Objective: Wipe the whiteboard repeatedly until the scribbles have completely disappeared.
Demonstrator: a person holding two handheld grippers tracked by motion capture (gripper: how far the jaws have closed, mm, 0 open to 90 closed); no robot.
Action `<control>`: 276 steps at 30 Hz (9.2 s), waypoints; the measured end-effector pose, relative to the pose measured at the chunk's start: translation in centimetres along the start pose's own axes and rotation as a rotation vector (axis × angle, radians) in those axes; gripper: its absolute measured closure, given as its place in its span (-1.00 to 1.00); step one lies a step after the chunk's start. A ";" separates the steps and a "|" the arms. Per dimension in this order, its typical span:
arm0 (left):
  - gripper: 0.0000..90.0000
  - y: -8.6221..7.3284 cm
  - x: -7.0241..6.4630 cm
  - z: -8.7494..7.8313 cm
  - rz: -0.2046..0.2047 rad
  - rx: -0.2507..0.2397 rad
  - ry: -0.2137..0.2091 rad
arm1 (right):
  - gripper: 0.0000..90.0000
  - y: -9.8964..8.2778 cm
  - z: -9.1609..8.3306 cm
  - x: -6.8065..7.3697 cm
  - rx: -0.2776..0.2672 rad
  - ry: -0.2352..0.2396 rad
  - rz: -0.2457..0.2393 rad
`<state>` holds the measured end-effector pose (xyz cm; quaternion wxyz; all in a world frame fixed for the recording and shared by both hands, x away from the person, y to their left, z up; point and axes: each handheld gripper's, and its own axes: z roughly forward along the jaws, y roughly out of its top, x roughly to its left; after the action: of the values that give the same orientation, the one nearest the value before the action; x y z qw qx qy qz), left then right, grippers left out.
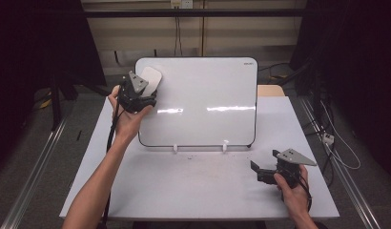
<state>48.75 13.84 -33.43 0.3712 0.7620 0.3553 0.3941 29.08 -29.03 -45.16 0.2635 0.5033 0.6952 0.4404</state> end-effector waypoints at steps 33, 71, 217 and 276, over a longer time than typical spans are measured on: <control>-0.31 2.2 -0.1 1.0 -0.074 0.019 0.012 | -0.90 0.1 0.1 0.1 0.000 0.007 -0.005; -0.31 3.2 0.5 1.0 -0.117 0.066 -0.028 | -0.90 0.0 -0.2 -0.1 -0.006 0.005 0.000; -0.31 2.6 1.7 0.8 -0.067 0.141 -0.019 | -0.90 0.1 -0.1 0.0 -0.009 0.007 -0.005; -0.31 -0.5 1.4 -0.6 -0.078 0.145 -0.005 | -0.90 0.1 0.0 0.1 -0.006 0.002 -0.005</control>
<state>48.71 15.42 -33.13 0.3311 0.7735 0.4114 0.3505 29.11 -28.94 -45.05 0.2655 0.5004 0.6954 0.4421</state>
